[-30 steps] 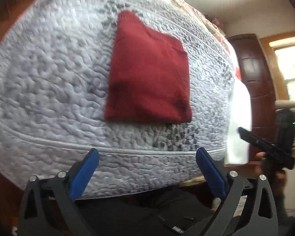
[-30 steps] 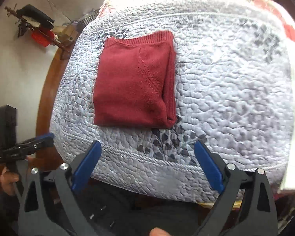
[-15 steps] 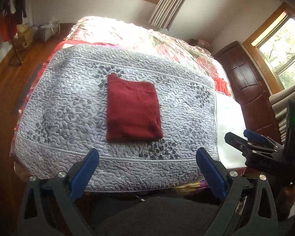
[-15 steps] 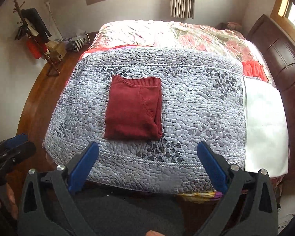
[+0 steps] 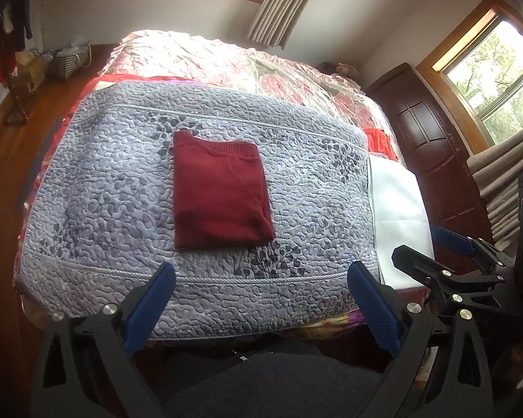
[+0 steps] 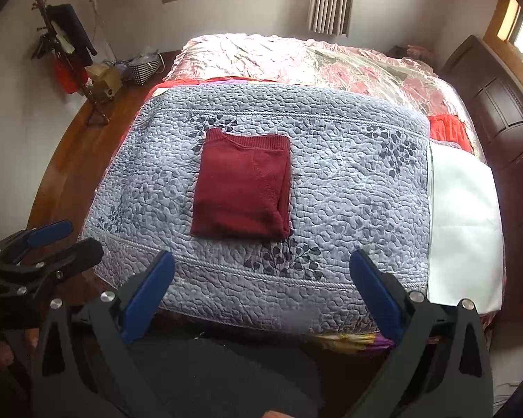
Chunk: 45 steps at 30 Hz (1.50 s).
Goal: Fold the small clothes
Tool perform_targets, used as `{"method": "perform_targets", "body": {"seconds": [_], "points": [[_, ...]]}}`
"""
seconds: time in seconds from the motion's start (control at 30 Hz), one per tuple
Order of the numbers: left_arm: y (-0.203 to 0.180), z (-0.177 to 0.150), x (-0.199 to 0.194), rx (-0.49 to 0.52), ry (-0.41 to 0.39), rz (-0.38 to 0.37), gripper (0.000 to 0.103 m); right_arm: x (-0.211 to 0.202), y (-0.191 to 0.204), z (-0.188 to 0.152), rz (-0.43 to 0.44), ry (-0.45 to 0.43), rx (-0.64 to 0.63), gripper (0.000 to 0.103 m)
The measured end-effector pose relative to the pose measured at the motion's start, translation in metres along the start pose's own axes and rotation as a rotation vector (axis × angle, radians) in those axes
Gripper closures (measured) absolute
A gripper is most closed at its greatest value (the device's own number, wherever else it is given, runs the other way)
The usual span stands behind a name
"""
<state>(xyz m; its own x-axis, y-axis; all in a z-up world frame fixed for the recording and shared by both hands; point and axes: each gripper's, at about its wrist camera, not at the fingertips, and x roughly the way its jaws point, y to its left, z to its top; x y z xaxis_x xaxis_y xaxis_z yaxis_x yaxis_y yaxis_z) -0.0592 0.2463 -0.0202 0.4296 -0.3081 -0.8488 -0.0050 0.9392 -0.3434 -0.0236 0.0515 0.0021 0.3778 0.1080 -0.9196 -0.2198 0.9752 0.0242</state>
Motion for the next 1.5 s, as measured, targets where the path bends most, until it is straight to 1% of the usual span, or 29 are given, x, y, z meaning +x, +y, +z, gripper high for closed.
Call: {"method": "perform_targets", "body": {"seconds": [0.2, 0.3, 0.47, 0.87, 1.5], "points": [[-0.001, -0.004, 0.005, 0.007, 0.016, -0.002, 0.004, 0.003, -0.003, -0.006, -0.069, 0.0, 0.008, 0.003], [-0.002, -0.005, 0.006, 0.007, 0.021, -0.002, 0.004, 0.004, -0.005, -0.009, -0.043, 0.007, 0.018, 0.003], [-0.003, -0.005, 0.008, 0.009, 0.025, -0.004, 0.004, 0.005, -0.007, -0.011, -0.033, 0.011, 0.03, 0.005], [-0.002, -0.003, 0.006, 0.017, 0.018, 0.004, 0.004, -0.003, -0.005, -0.002, -0.051, -0.027, 0.017, 0.004], [-0.007, -0.002, 0.007, 0.032, 0.028, 0.006, 0.004, -0.004, 0.0, -0.001, -0.066, -0.036, -0.006, 0.004]]}}
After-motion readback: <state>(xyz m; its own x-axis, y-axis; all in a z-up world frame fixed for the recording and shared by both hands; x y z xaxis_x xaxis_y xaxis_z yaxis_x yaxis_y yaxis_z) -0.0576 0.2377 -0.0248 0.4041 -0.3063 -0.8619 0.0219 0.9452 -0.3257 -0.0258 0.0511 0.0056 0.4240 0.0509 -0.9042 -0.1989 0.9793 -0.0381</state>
